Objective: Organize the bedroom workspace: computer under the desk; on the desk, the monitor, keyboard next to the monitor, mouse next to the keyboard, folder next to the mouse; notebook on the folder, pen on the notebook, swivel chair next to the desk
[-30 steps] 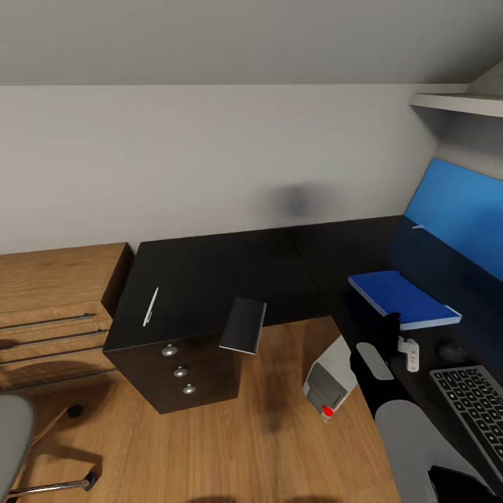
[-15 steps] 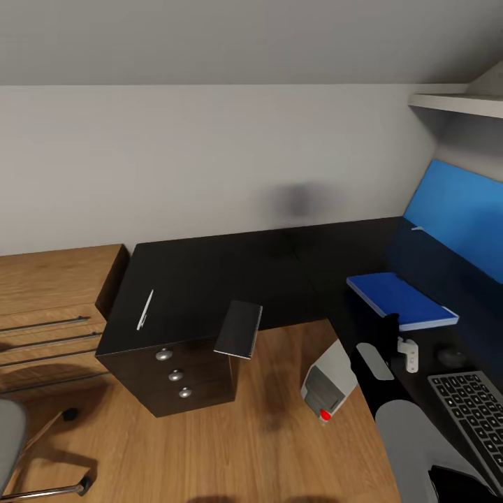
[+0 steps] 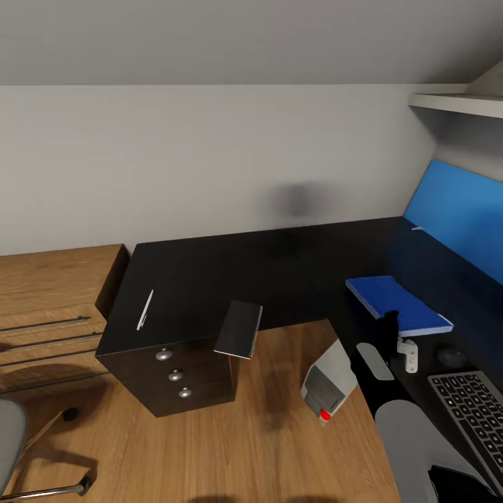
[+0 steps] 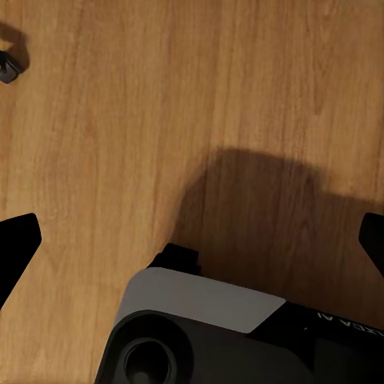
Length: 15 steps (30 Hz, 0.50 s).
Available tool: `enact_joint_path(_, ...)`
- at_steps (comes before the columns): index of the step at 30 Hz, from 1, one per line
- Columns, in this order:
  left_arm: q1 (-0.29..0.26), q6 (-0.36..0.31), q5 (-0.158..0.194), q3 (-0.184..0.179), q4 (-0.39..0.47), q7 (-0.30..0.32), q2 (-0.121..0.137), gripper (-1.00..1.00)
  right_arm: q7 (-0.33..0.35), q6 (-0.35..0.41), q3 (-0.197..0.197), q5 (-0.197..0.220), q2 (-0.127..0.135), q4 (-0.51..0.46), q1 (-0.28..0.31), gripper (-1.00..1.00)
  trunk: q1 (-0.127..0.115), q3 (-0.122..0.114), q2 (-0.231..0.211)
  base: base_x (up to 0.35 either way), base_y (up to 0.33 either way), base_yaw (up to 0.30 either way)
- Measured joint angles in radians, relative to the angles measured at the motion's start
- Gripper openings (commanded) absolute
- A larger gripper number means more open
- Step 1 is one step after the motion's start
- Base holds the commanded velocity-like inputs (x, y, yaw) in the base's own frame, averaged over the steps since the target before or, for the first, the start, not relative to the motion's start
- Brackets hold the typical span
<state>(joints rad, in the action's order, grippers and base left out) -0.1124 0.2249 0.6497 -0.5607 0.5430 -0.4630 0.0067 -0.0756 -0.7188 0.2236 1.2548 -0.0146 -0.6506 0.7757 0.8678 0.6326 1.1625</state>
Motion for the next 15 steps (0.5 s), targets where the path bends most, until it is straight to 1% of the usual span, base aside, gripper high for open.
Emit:
enact_joint_path(11, 0.0, 0.0, 0.0, 0.0, 0.0, 0.0, 0.0, 1.0, 0.0, 0.0, 0.0, -0.002, 0.0, -0.001, 0.0, 1.0, 0.0, 0.0, 0.0, -0.002, 0.0, 0.0)
enact_joint_path(15, 0.0, 0.0, 0.0, 0.0, 0.0, 0.001, 0.0, 1.0, 0.0, 0.0, 0.0, -0.003, 0.0, -0.001, 0.0, 1.0, 0.0, 0.0, 0.0, -0.146, 0.0, 0.0)
